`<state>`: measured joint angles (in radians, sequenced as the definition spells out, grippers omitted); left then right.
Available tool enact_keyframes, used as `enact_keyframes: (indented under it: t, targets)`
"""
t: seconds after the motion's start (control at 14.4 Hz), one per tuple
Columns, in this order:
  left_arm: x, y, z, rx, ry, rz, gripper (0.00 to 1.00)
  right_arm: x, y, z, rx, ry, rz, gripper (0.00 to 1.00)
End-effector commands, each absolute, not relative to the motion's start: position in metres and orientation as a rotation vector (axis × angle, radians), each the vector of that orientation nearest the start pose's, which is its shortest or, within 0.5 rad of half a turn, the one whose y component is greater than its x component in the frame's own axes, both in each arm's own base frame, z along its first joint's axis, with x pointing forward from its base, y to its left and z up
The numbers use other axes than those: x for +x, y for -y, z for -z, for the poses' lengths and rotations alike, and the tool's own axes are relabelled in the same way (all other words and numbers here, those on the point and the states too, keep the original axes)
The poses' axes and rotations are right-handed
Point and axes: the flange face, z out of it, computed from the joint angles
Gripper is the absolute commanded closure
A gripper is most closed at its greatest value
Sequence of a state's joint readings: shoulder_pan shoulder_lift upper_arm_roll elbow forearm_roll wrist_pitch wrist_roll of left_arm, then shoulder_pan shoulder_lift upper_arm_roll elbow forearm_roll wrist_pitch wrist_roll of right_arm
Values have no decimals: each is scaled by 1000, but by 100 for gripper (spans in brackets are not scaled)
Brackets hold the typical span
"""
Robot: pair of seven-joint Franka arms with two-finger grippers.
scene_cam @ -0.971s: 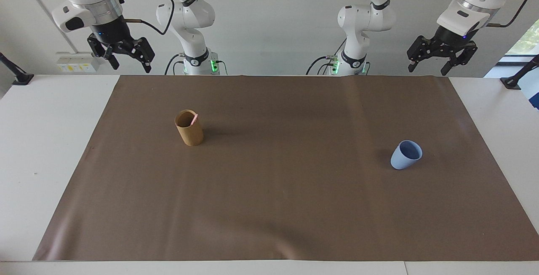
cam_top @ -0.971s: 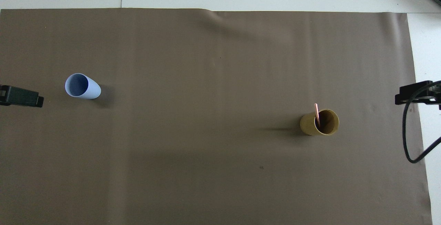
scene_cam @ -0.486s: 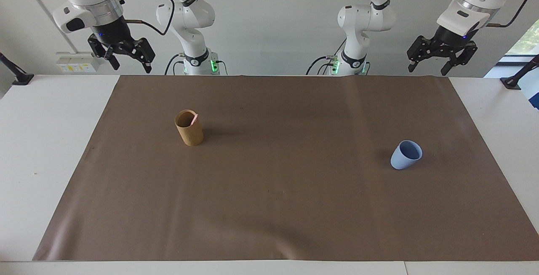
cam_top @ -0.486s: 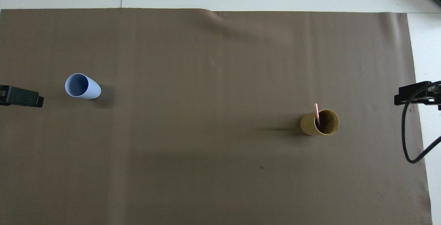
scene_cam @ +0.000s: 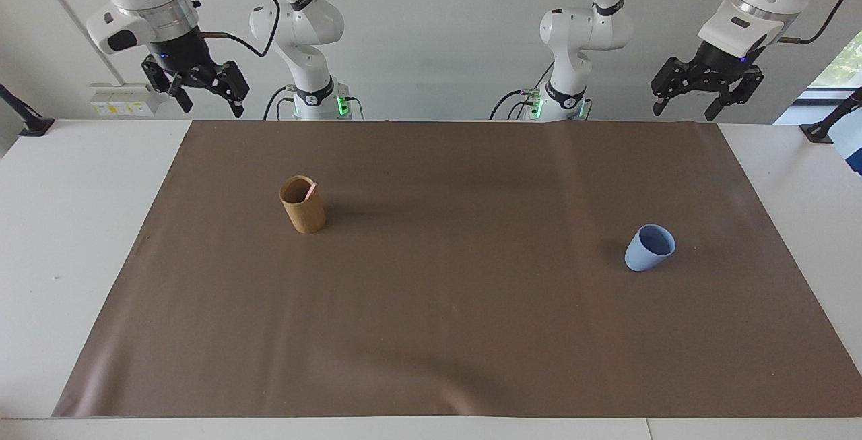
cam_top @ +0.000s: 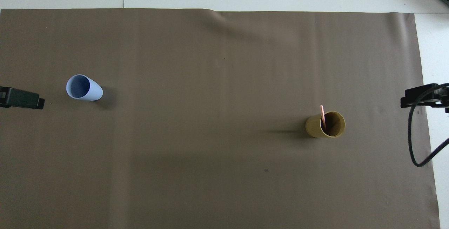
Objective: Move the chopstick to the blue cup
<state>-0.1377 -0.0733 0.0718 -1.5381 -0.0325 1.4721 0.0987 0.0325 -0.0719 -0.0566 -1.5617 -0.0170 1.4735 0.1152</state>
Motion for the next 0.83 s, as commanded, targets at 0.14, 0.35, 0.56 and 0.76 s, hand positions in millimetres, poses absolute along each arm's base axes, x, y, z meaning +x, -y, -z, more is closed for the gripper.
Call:
enact_keyframes:
  t: [0.14,0.35,0.56,0.76]
  targets:
    - [519,38,-676,-3169,-255,-2,0,514,16,-658,-3140,-257,-7,0]
    - [519,38,-676,-3169,-255,-2,0,513,16,-659,-3141,-250,-9,0]
    - [519,38,-676,-3169,-255,-2,0,513,15,-659,-3141,-250,-9,0]
    - [519,38,-676,-3169,-255,-2,0,513,15,-659,-3141,-245,-9,0]
